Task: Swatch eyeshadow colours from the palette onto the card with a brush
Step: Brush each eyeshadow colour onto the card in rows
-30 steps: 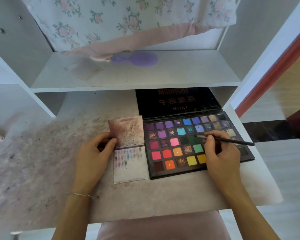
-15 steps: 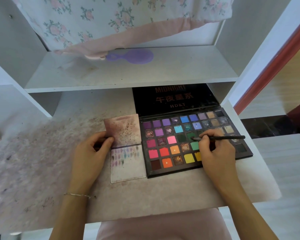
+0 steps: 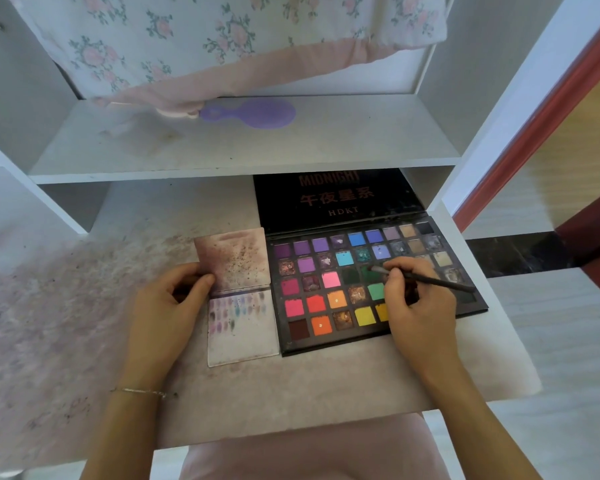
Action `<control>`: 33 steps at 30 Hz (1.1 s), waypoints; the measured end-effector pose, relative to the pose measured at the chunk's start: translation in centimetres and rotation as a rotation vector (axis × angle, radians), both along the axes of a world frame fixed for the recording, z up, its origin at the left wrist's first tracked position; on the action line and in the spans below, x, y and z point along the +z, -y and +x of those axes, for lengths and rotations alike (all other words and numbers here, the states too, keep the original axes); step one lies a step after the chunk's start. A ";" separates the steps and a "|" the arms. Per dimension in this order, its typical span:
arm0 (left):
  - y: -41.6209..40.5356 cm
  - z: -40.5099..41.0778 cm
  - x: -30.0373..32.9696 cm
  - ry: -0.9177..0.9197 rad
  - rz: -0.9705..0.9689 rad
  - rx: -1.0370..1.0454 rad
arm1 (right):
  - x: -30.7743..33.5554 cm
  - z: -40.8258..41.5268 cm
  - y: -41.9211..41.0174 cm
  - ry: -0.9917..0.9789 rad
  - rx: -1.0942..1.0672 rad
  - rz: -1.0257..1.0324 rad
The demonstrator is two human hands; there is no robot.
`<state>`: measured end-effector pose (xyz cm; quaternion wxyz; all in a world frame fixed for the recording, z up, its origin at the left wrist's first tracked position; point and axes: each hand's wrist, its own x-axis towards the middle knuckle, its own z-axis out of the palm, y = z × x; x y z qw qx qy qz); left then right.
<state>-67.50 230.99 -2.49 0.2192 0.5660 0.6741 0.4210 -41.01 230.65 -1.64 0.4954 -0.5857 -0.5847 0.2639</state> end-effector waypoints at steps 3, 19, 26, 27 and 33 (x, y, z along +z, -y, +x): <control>-0.1 0.0 -0.1 -0.004 -0.002 0.000 | 0.2 -0.9 0.1 -0.011 0.055 -0.003; -0.1 -0.1 0.0 -0.010 -0.007 0.006 | 0.2 -9.4 1.5 -0.013 0.402 -0.053; 0.0 -0.2 0.0 -0.022 -0.025 0.014 | 0.1 -9.5 1.7 0.077 0.401 -0.123; 0.0 -0.1 0.0 -0.019 -0.026 0.018 | 0.1 -9.5 1.7 0.087 0.406 -0.132; 0.0 0.0 0.1 -0.018 -0.035 0.024 | 0.1 -9.5 1.7 0.110 0.401 -0.145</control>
